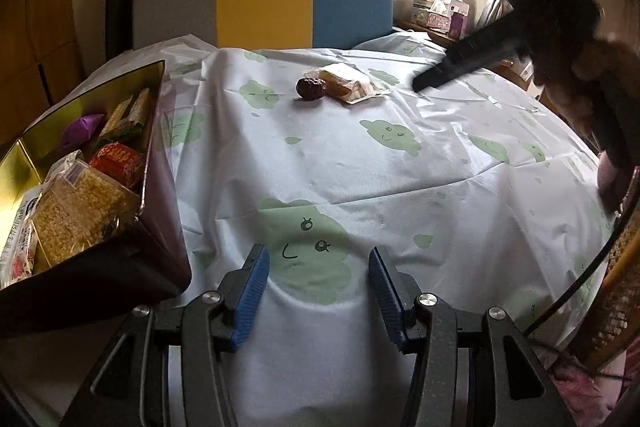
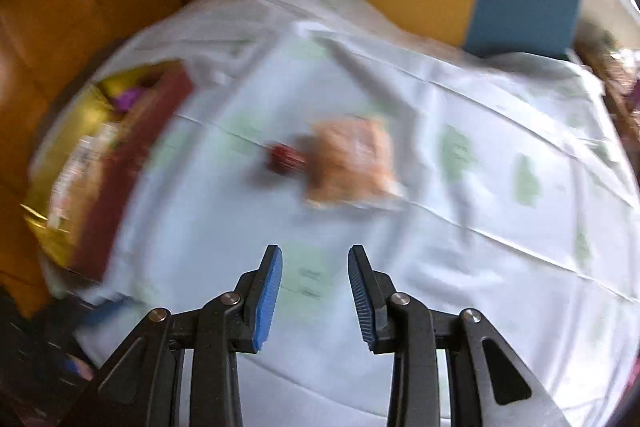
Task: Organize snacks
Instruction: 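Move the open right tool back over the table toward the bread bag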
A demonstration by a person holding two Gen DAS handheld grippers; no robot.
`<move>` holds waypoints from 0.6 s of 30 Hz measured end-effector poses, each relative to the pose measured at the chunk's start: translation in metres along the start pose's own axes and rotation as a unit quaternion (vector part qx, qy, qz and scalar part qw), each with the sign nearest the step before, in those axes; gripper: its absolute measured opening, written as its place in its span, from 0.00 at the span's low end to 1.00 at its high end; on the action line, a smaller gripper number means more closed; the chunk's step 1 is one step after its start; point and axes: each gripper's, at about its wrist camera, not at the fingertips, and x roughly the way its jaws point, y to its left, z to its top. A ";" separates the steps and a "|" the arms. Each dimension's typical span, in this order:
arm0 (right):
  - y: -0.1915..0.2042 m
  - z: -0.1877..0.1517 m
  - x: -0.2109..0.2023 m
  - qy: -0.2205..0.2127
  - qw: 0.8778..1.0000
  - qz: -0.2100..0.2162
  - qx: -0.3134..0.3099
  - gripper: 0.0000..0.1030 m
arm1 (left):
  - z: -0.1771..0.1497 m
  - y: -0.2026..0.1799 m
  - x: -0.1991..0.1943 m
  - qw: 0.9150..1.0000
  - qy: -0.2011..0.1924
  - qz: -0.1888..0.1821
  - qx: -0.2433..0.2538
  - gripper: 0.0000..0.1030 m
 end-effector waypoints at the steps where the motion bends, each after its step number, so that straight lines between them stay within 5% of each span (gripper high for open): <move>1: -0.010 -0.006 0.002 0.005 1.000 -0.018 0.001 0.34 | 0.000 0.000 0.000 1.000 0.001 0.001 0.000 0.51; 9: -0.059 -0.026 0.006 -0.005 0.993 -0.106 0.049 0.33 | 0.004 -0.003 0.003 1.000 0.014 0.012 0.001 0.52; 18: -0.082 -0.024 -0.003 -0.015 0.986 -0.124 0.109 0.34 | 0.008 -0.006 0.005 0.999 0.032 0.025 -0.001 0.53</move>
